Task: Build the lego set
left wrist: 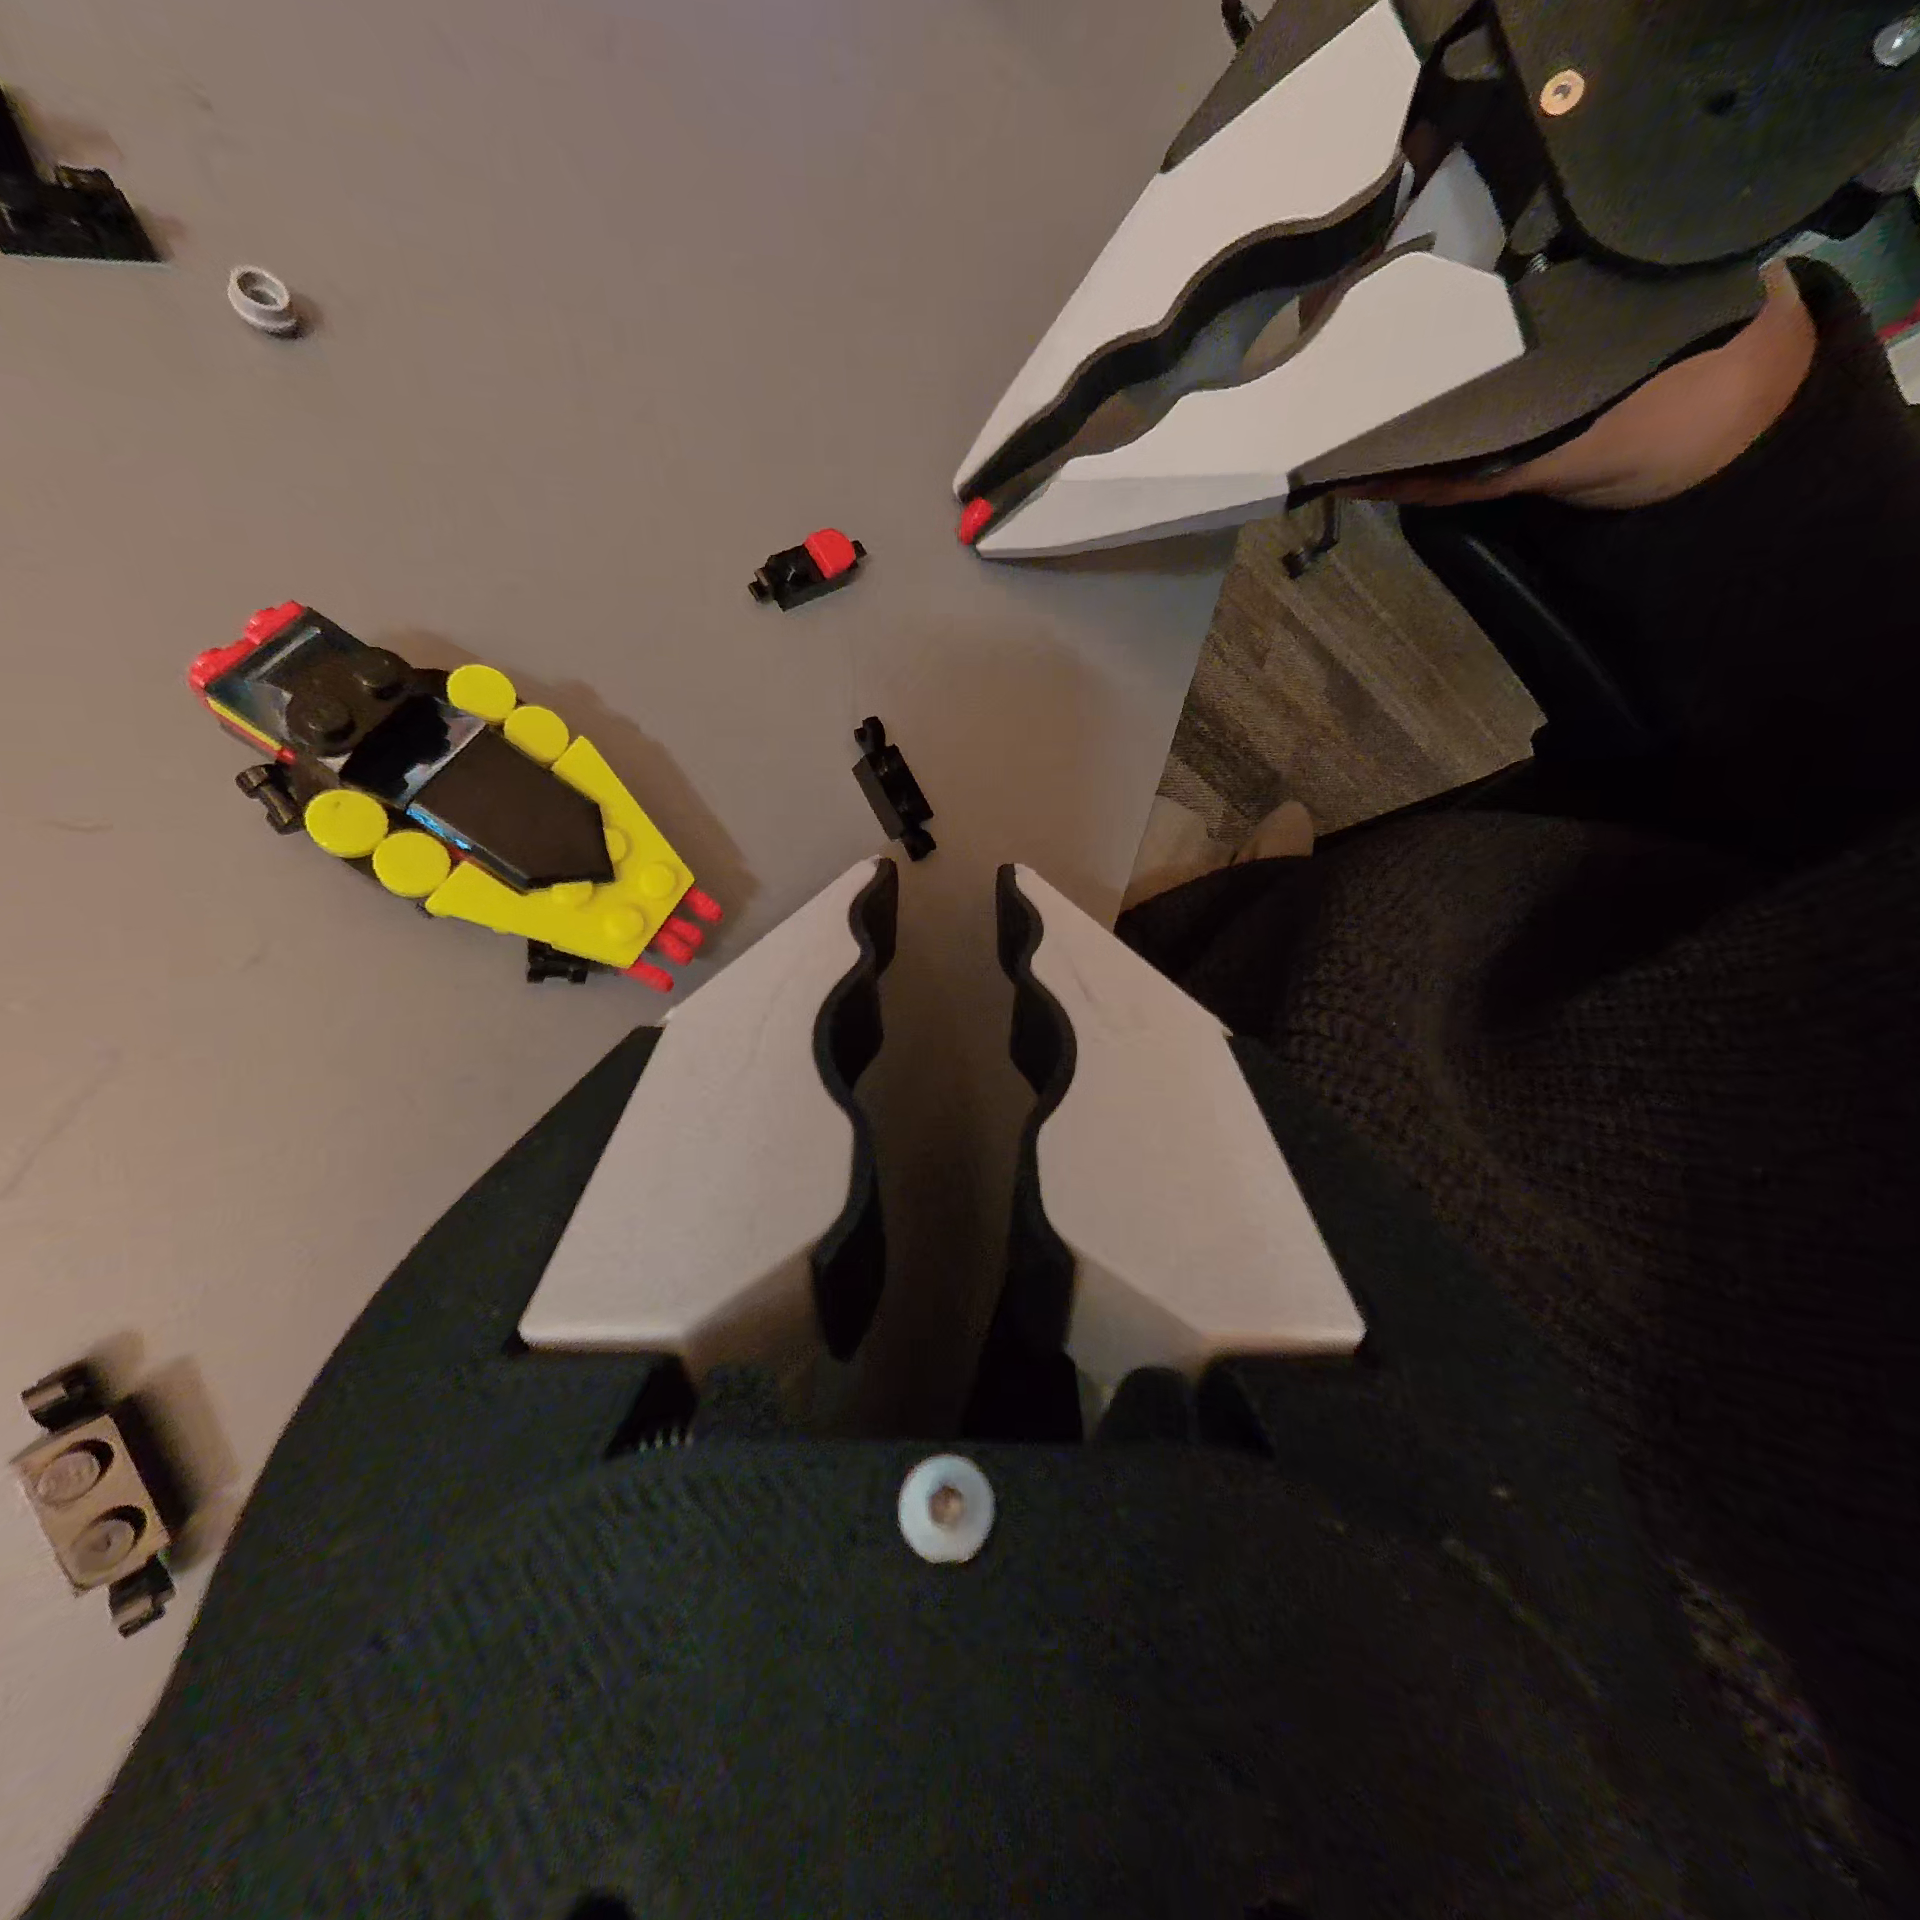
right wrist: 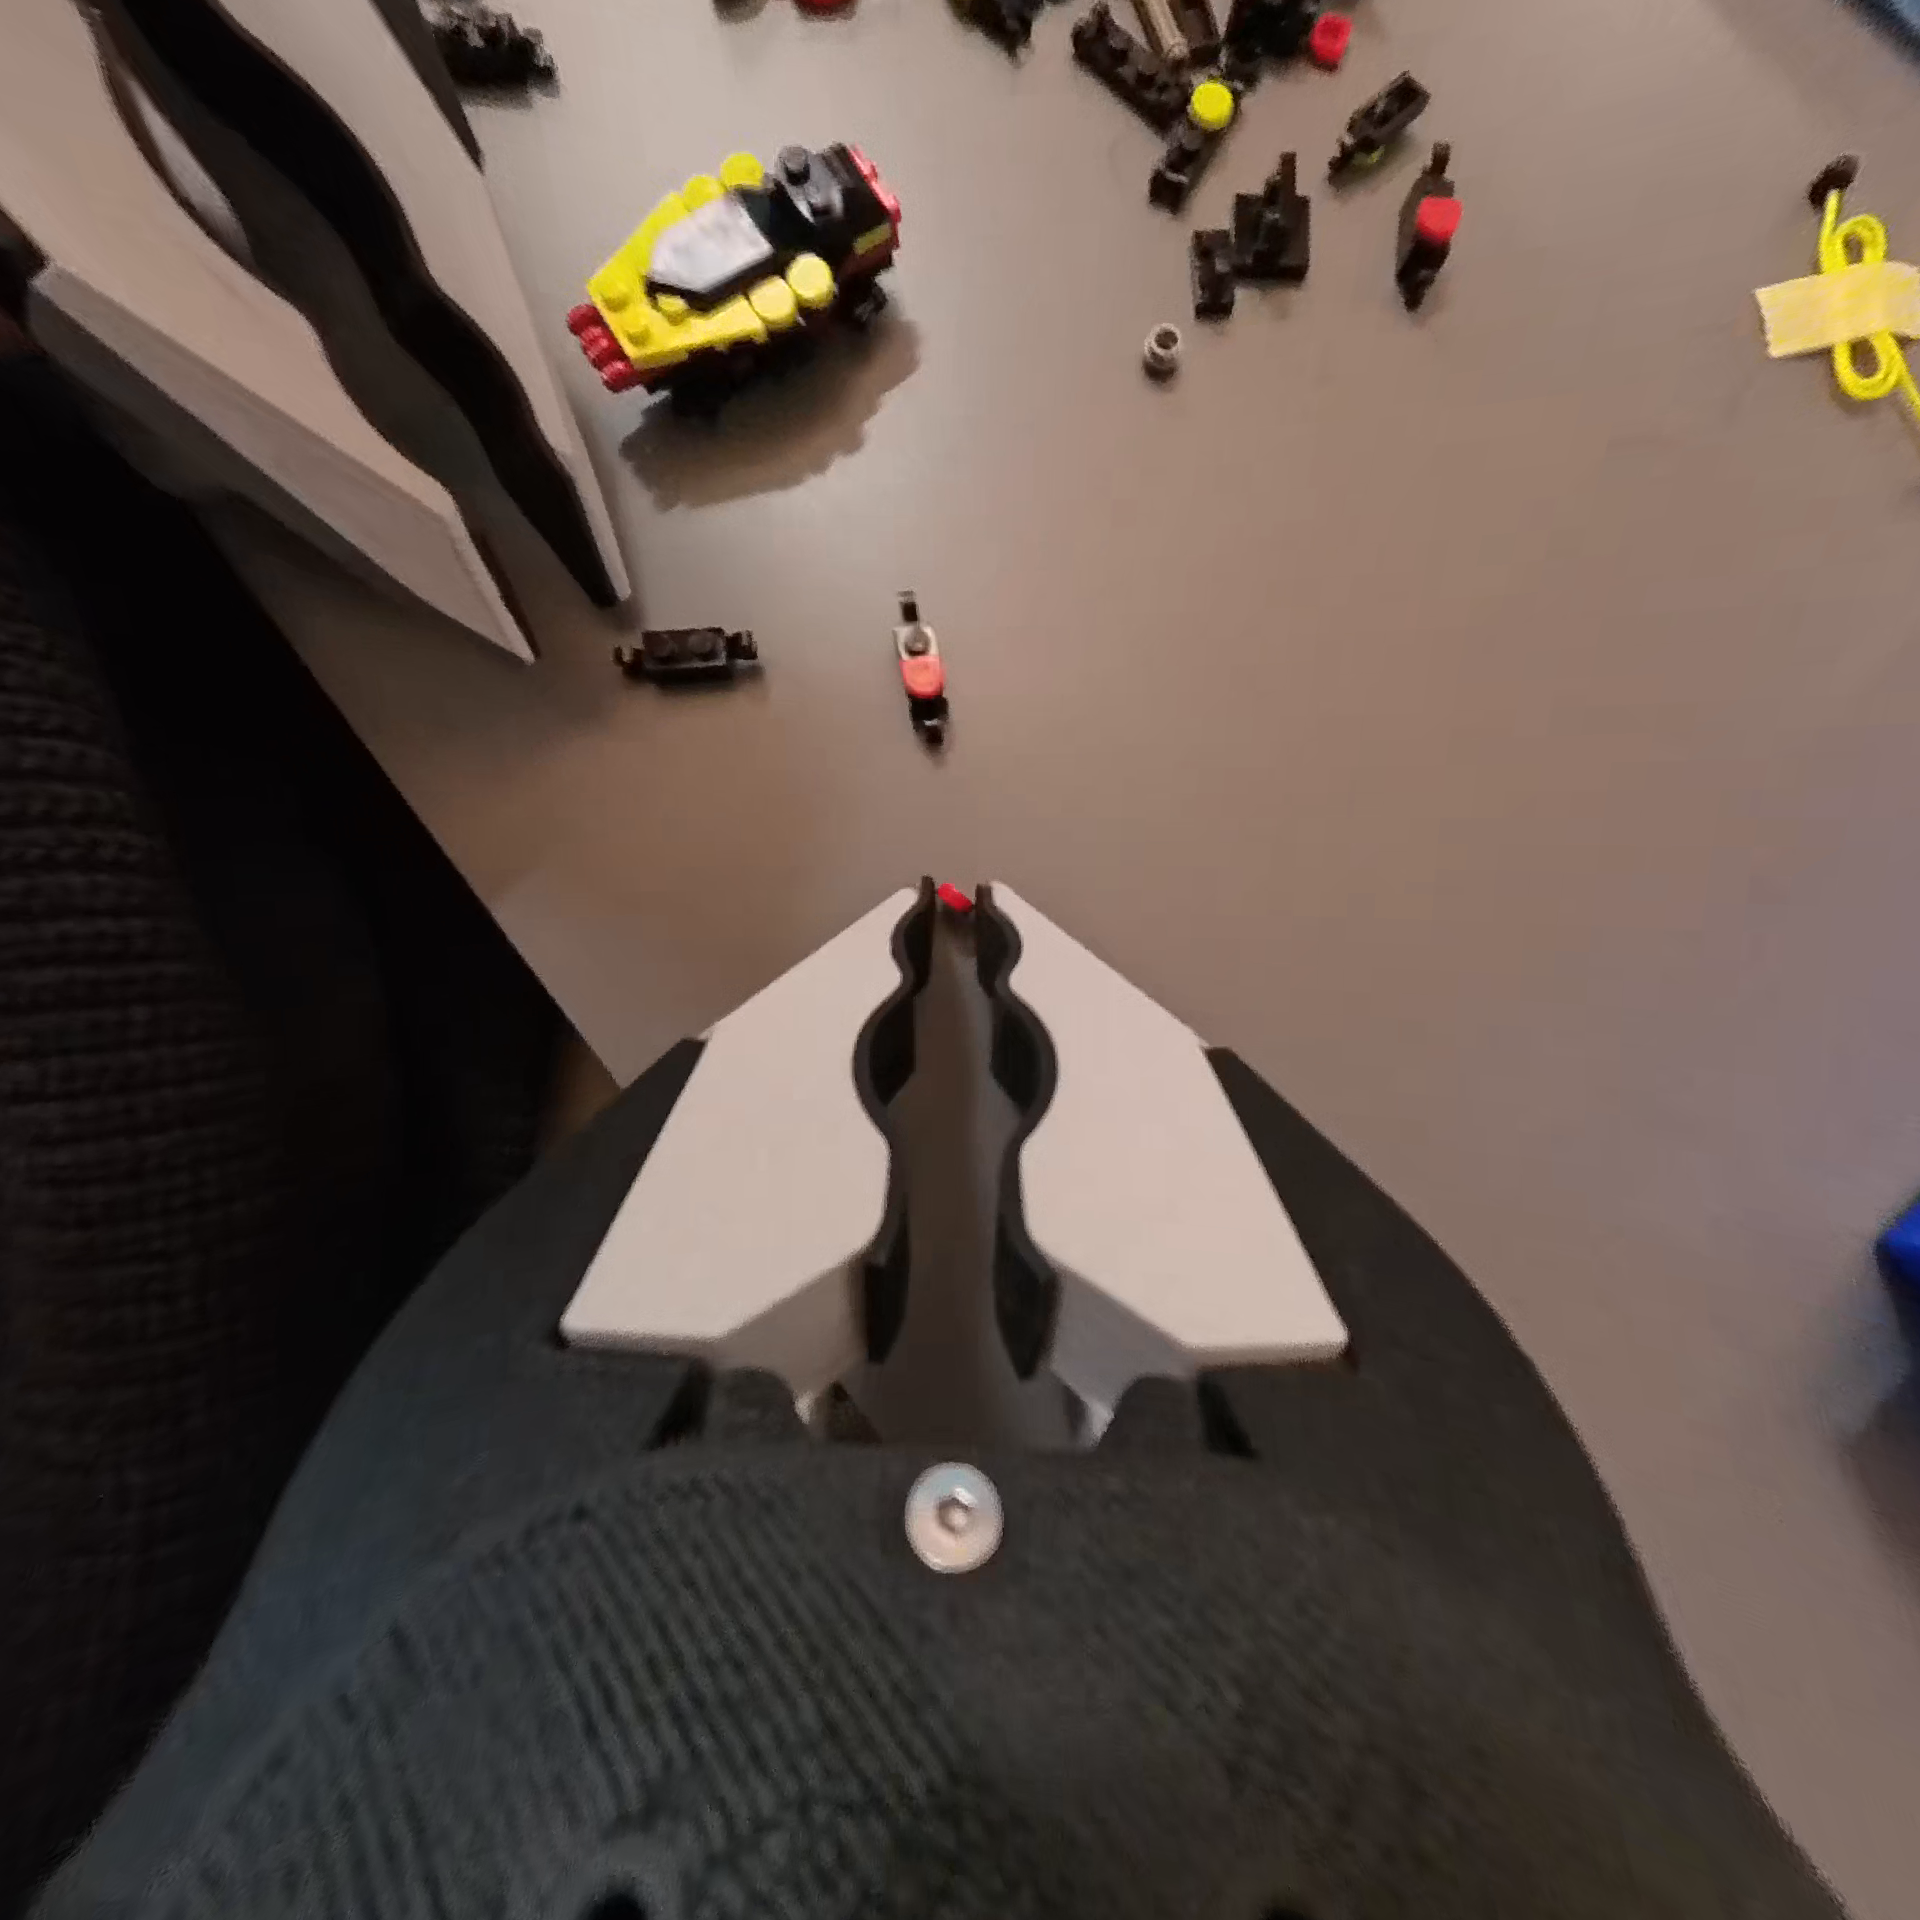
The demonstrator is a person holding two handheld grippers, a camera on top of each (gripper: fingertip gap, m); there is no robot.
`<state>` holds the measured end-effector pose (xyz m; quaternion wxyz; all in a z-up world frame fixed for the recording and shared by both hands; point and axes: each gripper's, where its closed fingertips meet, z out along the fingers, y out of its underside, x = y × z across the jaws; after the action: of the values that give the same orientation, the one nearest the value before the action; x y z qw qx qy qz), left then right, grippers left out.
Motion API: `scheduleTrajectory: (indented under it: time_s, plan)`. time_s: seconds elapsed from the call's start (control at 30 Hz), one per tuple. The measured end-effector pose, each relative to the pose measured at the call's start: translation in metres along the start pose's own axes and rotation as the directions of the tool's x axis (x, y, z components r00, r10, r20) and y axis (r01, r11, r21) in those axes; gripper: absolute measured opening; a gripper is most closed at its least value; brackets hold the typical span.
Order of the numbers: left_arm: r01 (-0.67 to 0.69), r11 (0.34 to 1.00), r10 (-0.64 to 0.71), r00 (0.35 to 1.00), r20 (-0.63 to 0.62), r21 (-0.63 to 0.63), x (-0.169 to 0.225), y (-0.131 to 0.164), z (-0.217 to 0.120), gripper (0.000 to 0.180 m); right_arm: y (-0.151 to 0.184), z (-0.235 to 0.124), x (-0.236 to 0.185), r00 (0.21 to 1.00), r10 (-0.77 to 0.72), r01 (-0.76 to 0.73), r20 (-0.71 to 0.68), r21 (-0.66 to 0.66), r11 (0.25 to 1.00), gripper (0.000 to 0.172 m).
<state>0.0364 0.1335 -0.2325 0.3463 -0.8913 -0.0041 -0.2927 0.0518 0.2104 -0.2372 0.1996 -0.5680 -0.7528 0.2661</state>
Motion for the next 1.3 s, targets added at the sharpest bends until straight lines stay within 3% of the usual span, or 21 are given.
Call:
scheduleTrajectory:
  time_s: [0.03,0.17,0.3,0.37,0.43,0.5,0.57,0.67,0.77,0.87,1.1,1.3]
  plan:
    - [-0.001,1.000,0.001,1.000,0.000,0.002,0.000,0.000,0.000,0.019,-0.006,-0.002,-0.004,1.000,-0.021,0.020,0.015,0.036,0.999,0.006]
    - [0.031,0.997,-0.026,0.998,-0.065,0.074,0.009,-0.013,-0.006,0.019,-0.048,-0.025,-0.024,0.974,-0.227,0.224,-0.022,0.288,0.931,0.006]
    - [0.218,0.957,-0.163,0.950,-0.265,0.193,0.023,-0.037,-0.023,0.019,-0.075,-0.046,-0.038,0.932,-0.337,0.361,-0.135,0.446,0.819,0.006]
    - [0.373,0.905,-0.255,0.861,-0.441,0.206,0.033,-0.048,-0.034,0.018,-0.081,-0.051,-0.044,0.923,-0.357,0.381,-0.145,0.488,0.785,0.005]
    - [0.522,0.835,-0.320,0.717,-0.620,0.172,0.043,-0.059,-0.048,0.017,-0.084,-0.053,-0.051,0.924,-0.363,0.371,-0.121,0.520,0.770,0.005]
    - [0.592,0.795,-0.350,0.622,-0.700,0.129,0.046,-0.062,-0.053,0.017,-0.087,-0.053,-0.057,0.926,-0.365,0.355,-0.094,0.540,0.763,0.005]
    - [0.566,0.812,-0.338,0.655,-0.676,0.143,0.046,-0.060,-0.050,0.017,-0.088,-0.052,-0.062,0.931,-0.361,0.329,-0.053,0.548,0.769,0.005]
    - [0.442,0.877,-0.254,0.761,-0.597,0.190,0.050,-0.056,-0.047,0.016,-0.085,-0.047,-0.065,0.952,-0.300,0.225,0.058,0.532,0.816,0.005]
    - [0.320,0.917,-0.166,0.849,-0.502,0.237,0.048,-0.053,-0.044,0.019,-0.079,-0.038,-0.063,0.957,-0.084,-0.050,0.279,0.442,0.896,0.006]
    - [0.218,0.936,-0.083,0.901,-0.426,0.277,0.047,-0.052,-0.043,0.021,-0.086,-0.042,-0.070,0.864,0.071,-0.297,0.499,0.391,0.871,0.005]
    - [0.027,0.917,0.123,0.930,-0.347,0.397,0.060,-0.061,-0.054,0.017,-0.094,-0.053,-0.073,0.761,0.136,-0.450,0.634,0.367,0.814,0.005]
    - [-0.034,0.909,0.182,0.929,-0.322,0.415,0.066,-0.061,-0.056,0.010,-0.102,-0.066,-0.072,0.643,0.160,-0.573,0.749,0.332,0.749,0.005]
